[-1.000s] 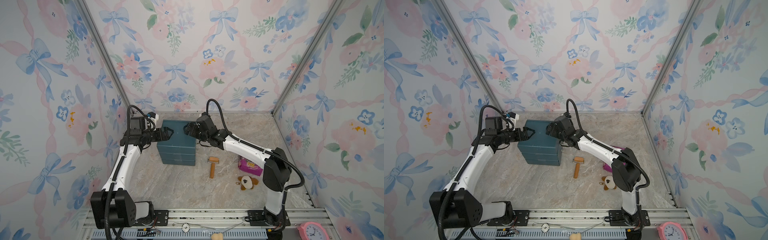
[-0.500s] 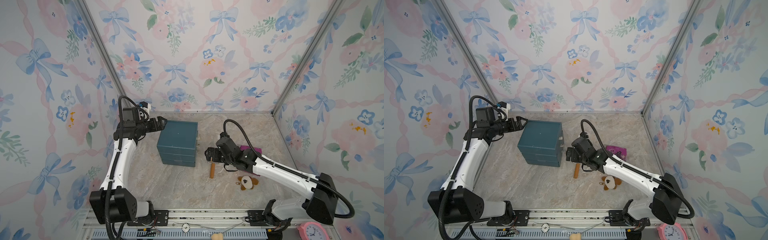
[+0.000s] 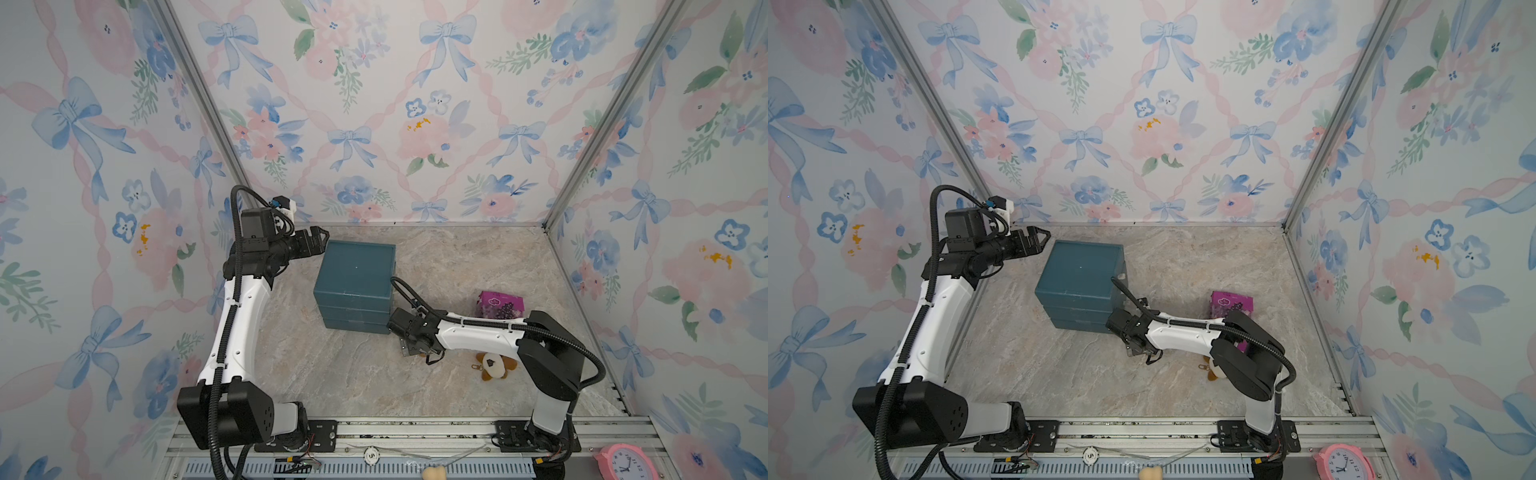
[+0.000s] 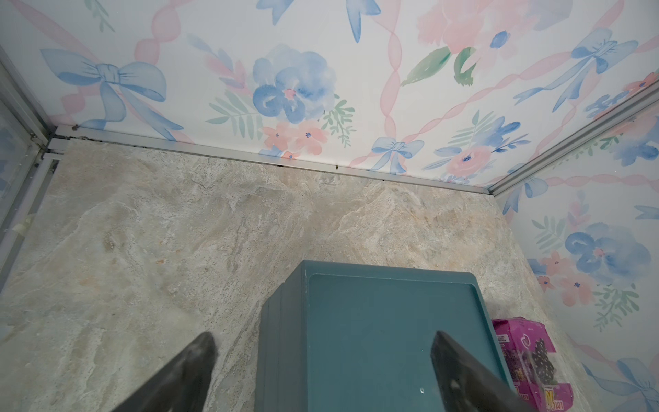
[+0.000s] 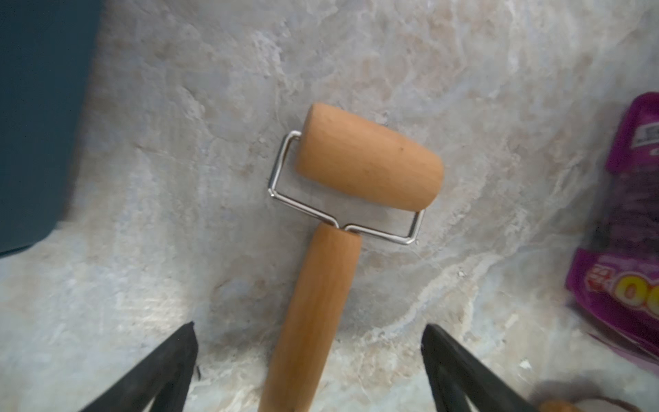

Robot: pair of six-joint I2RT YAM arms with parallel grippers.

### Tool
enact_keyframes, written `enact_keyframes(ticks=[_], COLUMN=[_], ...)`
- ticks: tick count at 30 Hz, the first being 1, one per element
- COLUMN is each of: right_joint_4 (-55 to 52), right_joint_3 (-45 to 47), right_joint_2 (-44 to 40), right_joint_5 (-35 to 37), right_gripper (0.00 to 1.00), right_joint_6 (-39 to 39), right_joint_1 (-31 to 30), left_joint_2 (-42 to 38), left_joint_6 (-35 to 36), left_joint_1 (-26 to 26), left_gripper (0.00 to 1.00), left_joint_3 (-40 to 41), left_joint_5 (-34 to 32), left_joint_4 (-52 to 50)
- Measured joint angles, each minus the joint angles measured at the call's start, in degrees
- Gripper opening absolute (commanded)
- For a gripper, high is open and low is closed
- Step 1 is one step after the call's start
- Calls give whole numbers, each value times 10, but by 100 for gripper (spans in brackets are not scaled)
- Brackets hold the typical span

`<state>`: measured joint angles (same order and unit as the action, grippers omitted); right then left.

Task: Take the mice out of the drawer
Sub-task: Move the distractor to the center of the board.

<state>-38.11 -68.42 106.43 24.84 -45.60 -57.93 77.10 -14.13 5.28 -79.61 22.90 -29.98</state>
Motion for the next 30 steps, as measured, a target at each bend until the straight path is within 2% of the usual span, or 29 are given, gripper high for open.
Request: enact_keyframes(ticks=[5, 10, 15, 19, 23, 27, 30], right_joint_4=[24, 55, 99, 108, 100, 92, 110], right_joint_3=[32, 72, 82, 31, -45, -73, -73], right_joint_2=[-12, -41, -50, -42, -46, -106, -168], right_joint_5=[0, -8, -66, -123, -141, -146, -178], right_gripper=[92, 88, 85, 85, 89, 93, 95], right_joint_6=[-6, 14, 62, 93, 98, 94, 91], right_joint_1=[65, 163, 234, 236, 230, 228, 231], left_joint_2=[-3, -3, -3, -3, -6, -29, -43], left_joint_6=[0, 0, -7, -11, -11, -11, -6], left_joint_1=[0, 0, -6, -14, -21, -25, -54], left_gripper=[94, 93, 93, 94, 96, 97, 98], left_joint_3=[1, 10, 21, 37, 42, 41, 21], left_joint_5=[-11, -17, -24, -26, -30, -26, -31], left_joint_4=[0, 0, 0, 0, -1, -3, -19])
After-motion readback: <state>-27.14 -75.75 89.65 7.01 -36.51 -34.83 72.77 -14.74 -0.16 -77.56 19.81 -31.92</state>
